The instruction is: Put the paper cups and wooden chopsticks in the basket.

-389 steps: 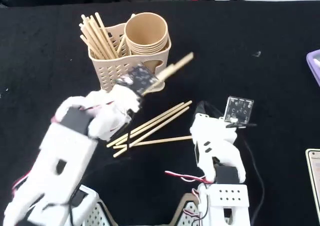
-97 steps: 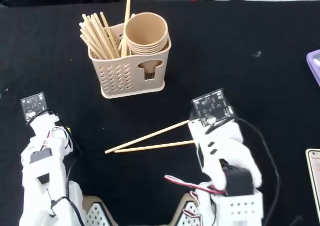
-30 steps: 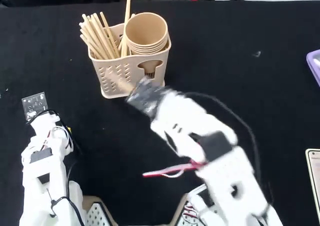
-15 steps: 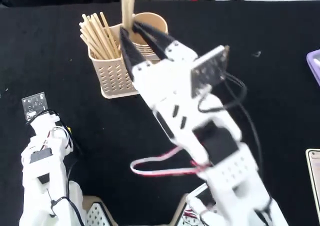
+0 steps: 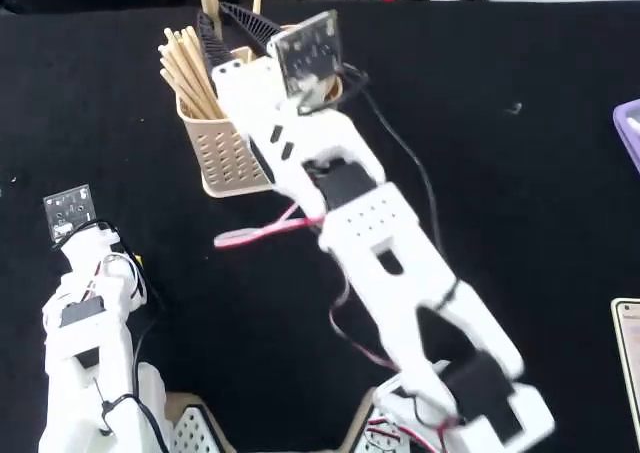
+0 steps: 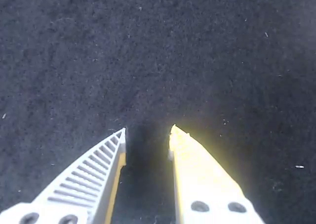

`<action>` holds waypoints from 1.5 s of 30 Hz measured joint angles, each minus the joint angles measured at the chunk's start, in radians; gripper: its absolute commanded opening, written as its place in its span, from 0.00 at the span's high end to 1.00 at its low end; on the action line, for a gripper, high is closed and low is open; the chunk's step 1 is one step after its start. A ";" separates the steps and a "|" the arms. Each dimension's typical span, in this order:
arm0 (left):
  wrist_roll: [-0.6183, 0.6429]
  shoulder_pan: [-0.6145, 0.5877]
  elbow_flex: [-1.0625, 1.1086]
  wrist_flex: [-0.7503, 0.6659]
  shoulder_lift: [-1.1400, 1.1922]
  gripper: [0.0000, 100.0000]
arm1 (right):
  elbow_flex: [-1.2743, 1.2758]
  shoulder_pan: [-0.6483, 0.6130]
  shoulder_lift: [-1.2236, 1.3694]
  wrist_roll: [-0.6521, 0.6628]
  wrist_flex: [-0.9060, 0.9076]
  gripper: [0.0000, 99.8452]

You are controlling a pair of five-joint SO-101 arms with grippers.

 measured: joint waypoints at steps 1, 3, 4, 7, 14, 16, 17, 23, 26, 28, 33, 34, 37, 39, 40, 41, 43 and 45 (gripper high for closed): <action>0.000 0.000 0.000 0.000 0.000 0.85 | -0.006 0.002 0.018 0.000 0.000 0.96; 0.000 0.000 0.000 0.000 0.000 0.85 | -0.014 0.008 0.034 0.000 0.000 0.89; 0.000 0.000 0.000 0.000 0.000 0.85 | -0.014 0.008 0.034 0.000 0.009 0.84; 0.000 0.000 0.000 0.000 0.000 0.85 | -0.044 0.009 0.034 0.000 0.095 0.77; 0.000 0.000 0.000 0.000 0.000 0.85 | -0.235 0.003 -0.009 0.000 0.348 0.82; 0.000 0.000 0.000 0.000 0.000 0.85 | -0.315 -0.006 -0.063 0.000 0.411 0.82; 0.000 0.000 0.000 0.000 0.000 0.85 | -0.358 -0.009 -0.092 0.000 0.443 0.82; 0.000 0.000 0.000 0.000 0.000 0.85 | -0.554 -0.008 -0.325 0.000 0.783 0.99; 0.000 0.000 0.000 0.000 0.000 0.85 | -0.568 -0.008 -0.468 0.002 1.020 0.94; 0.000 0.000 0.000 0.000 0.000 0.85 | -0.551 0.008 -0.551 0.003 1.143 0.94; 0.000 0.000 0.000 0.015 0.000 0.91 | -0.367 0.066 -0.779 0.003 1.306 0.94; 0.000 0.000 0.000 0.038 0.000 0.96 | -0.301 0.083 -0.825 0.003 1.326 0.94; -0.026 0.002 -0.017 0.149 -0.026 0.95 | -0.052 0.164 -0.967 0.003 1.347 0.94; -0.035 0.000 -0.041 0.249 -0.071 0.95 | 0.127 0.219 -1.071 0.003 1.344 0.94; -0.037 0.000 -0.054 0.298 -0.098 0.95 | 0.213 0.247 -1.131 0.003 1.333 0.94; -0.038 0.000 -0.061 0.342 -0.132 0.95 | 0.296 0.269 -1.201 0.003 1.324 0.94; -0.038 0.000 -0.069 0.414 -0.209 0.95 | 0.450 0.296 -1.349 0.002 1.301 0.94; -0.038 0.000 -0.069 0.480 -0.302 0.95 | 0.601 0.307 -1.499 0.003 1.287 0.94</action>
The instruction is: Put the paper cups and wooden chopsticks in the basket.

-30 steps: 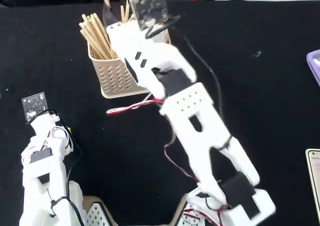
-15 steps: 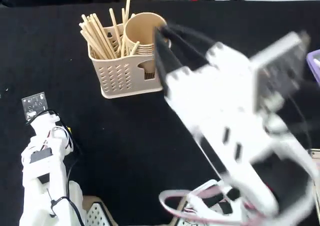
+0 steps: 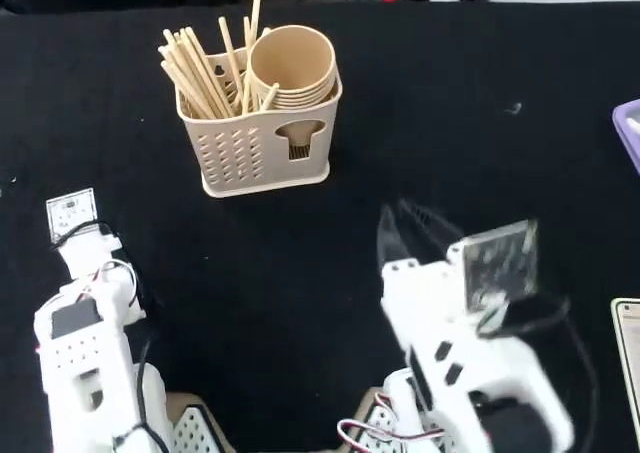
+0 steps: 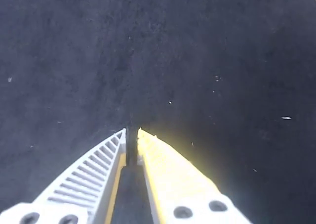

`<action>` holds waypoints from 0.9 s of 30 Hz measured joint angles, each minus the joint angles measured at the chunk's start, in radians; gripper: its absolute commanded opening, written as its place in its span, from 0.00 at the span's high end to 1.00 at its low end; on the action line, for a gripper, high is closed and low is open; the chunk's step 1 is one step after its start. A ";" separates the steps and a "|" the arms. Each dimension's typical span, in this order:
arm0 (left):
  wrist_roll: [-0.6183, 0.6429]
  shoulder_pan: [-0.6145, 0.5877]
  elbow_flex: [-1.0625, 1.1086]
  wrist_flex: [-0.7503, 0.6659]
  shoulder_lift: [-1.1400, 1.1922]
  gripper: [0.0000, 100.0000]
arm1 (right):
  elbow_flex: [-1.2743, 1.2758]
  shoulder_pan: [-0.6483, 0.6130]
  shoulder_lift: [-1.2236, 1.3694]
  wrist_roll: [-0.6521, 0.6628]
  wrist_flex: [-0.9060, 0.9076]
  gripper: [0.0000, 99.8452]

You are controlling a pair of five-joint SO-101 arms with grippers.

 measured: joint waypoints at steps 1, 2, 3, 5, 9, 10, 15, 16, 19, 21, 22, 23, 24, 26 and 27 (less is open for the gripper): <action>-0.002 0.000 0.000 0.035 -0.049 0.95 | 0.075 0.003 -0.055 0.002 -0.002 0.94; -0.002 0.000 0.000 0.074 -0.104 0.95 | 0.132 0.003 -0.083 0.002 -0.002 0.94; -0.002 0.000 0.000 0.110 -0.160 0.95 | 0.163 0.003 -0.084 0.002 -0.005 0.94; -0.002 0.000 0.009 0.192 -0.287 0.95 | 0.180 0.003 -0.095 0.003 -0.017 0.94; -0.002 -0.002 0.035 0.382 -0.574 0.95 | 0.236 0.003 -0.095 0.003 -0.020 0.94; -0.002 0.000 0.037 0.404 -0.621 0.95 | 0.270 0.003 -0.095 0.003 -0.020 0.94; -0.002 0.000 0.060 0.405 -0.606 0.94 | 0.512 0.003 -0.095 0.003 -0.026 0.94; -0.002 0.000 0.061 0.405 -0.606 0.94 | 0.568 0.003 -0.095 0.003 -0.037 0.94; -0.002 0.000 0.063 0.405 -0.621 0.94 | 0.704 0.003 -0.095 0.002 -0.058 0.94; -0.002 0.002 0.092 0.407 -0.623 0.95 | 0.721 0.003 -0.095 0.002 -0.046 0.94; -0.002 0.003 0.118 0.407 -0.640 0.95 | 0.727 0.003 -0.095 0.003 -0.029 0.94; -0.002 0.018 0.140 0.407 -0.654 0.95 | 0.729 0.006 -0.095 0.002 -0.008 0.94; -0.002 0.043 0.158 0.407 -0.657 0.95 | 0.727 0.005 -0.095 0.002 0.018 0.94; -0.002 0.114 0.195 0.402 -0.660 0.95 | 0.729 0.005 -0.095 0.003 0.044 0.94; -0.002 0.157 0.216 0.400 -0.661 0.95 | 0.729 0.011 -0.095 0.003 0.046 0.94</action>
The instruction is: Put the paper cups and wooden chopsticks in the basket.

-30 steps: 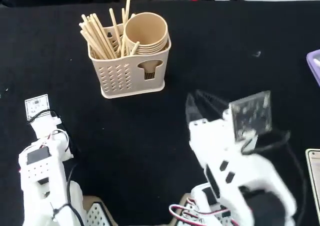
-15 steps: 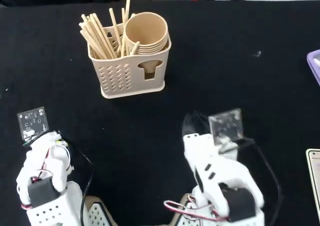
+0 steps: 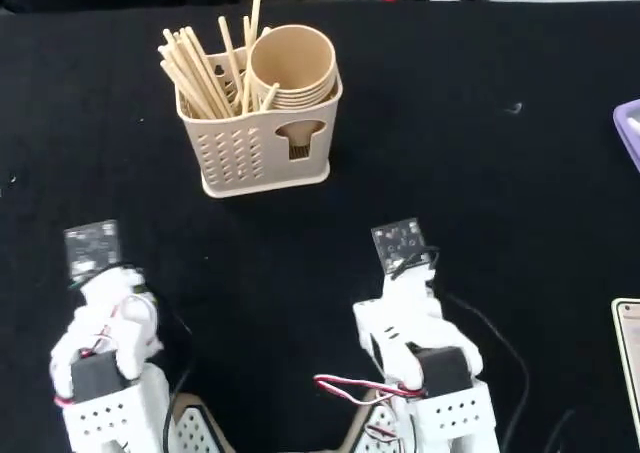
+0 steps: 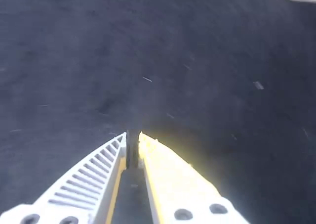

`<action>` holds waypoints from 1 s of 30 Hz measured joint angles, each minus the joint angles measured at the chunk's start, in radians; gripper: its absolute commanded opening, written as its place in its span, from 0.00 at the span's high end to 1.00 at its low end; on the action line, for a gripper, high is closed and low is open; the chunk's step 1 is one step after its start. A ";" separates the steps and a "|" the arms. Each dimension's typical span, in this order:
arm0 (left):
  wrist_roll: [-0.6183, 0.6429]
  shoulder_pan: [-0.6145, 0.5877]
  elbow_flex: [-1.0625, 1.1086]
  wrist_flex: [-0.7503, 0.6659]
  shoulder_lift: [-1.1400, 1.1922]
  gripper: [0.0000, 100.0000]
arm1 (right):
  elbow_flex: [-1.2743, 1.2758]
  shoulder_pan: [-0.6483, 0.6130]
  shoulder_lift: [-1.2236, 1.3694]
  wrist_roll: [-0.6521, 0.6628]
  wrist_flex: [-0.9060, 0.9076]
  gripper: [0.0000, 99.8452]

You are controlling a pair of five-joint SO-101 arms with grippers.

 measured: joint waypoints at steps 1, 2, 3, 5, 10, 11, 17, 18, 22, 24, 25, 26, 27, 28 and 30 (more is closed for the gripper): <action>0.000 0.054 0.028 -0.011 0.000 0.95 | 0.000 0.021 0.000 0.000 0.000 0.94; 0.000 0.109 0.054 -0.021 0.005 0.95 | 0.000 0.055 0.000 0.000 0.002 0.94; -0.003 0.161 0.055 -0.031 0.011 0.95 | 0.000 0.091 0.000 0.000 0.002 0.94; 0.000 0.258 0.060 -0.034 0.006 0.95 | 0.000 0.163 0.000 -0.026 0.000 0.94; 0.000 0.388 0.060 -0.037 0.008 0.95 | 0.000 0.275 0.000 -0.061 0.006 0.94; 0.000 0.400 0.060 -0.037 0.008 0.95 | 0.000 0.284 0.000 -0.061 0.006 0.94; 0.000 0.410 0.061 -0.037 0.008 0.95 | 0.000 0.290 0.000 -0.061 0.006 0.94; 0.000 0.408 0.061 -0.037 0.008 0.95 | 0.000 0.290 0.000 -0.061 0.006 0.94; 0.000 0.350 0.061 -0.037 0.002 0.95 | 0.000 0.290 0.000 -0.061 0.006 0.94; 0.000 0.322 0.061 -0.037 0.002 0.95 | 0.000 0.290 0.000 -0.061 0.006 0.94; 0.000 0.311 0.061 -0.037 0.002 0.95 | 0.000 0.290 0.000 -0.061 0.006 0.94; 0.000 0.305 0.061 -0.037 0.002 0.95 | 0.000 0.290 0.000 -0.061 0.006 0.94; 0.000 0.302 0.061 -0.037 0.002 0.95 | 0.000 0.290 0.000 -0.061 0.006 0.94; 0.000 0.296 0.061 -0.037 0.002 0.95 | 0.000 0.290 0.000 -0.061 0.006 0.94; 0.000 0.296 0.061 -0.037 0.002 0.95 | 0.000 0.290 0.000 -0.061 0.006 0.94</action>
